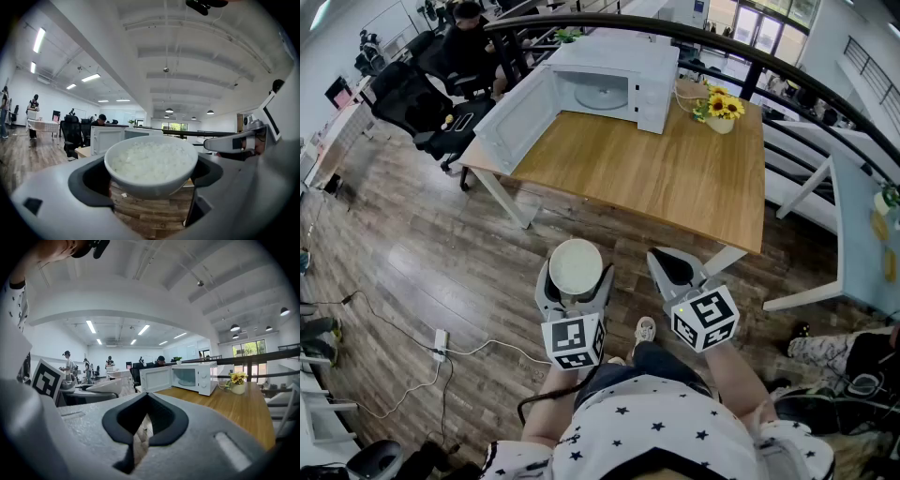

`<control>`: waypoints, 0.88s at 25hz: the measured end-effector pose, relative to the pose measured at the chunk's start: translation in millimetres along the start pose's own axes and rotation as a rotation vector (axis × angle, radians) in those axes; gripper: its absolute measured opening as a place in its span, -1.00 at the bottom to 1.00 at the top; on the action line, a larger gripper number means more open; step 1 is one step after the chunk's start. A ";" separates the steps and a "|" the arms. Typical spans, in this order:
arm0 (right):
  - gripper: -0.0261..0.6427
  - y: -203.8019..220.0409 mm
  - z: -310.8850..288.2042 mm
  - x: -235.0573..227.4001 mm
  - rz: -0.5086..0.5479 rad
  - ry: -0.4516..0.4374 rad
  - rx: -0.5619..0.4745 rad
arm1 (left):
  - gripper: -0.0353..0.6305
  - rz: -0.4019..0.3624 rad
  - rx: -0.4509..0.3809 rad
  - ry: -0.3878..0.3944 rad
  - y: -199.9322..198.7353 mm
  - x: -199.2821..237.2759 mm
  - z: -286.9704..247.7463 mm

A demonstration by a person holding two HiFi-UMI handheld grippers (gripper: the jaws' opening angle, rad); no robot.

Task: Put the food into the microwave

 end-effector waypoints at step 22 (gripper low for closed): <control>-0.90 25.4 26.8 70.1 -0.008 -0.017 -0.004 | 0.55 0.005 -0.025 0.026 18.6 5.1 72.5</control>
Point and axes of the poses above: the fingertips, and each gripper's own axes: z backward along the fingers, x to its left, y out of its underside, the point moved 5 cm from there along z, backward along the fingers, and after that the axes turned 13 degrees about x, right-handed, at the moved point
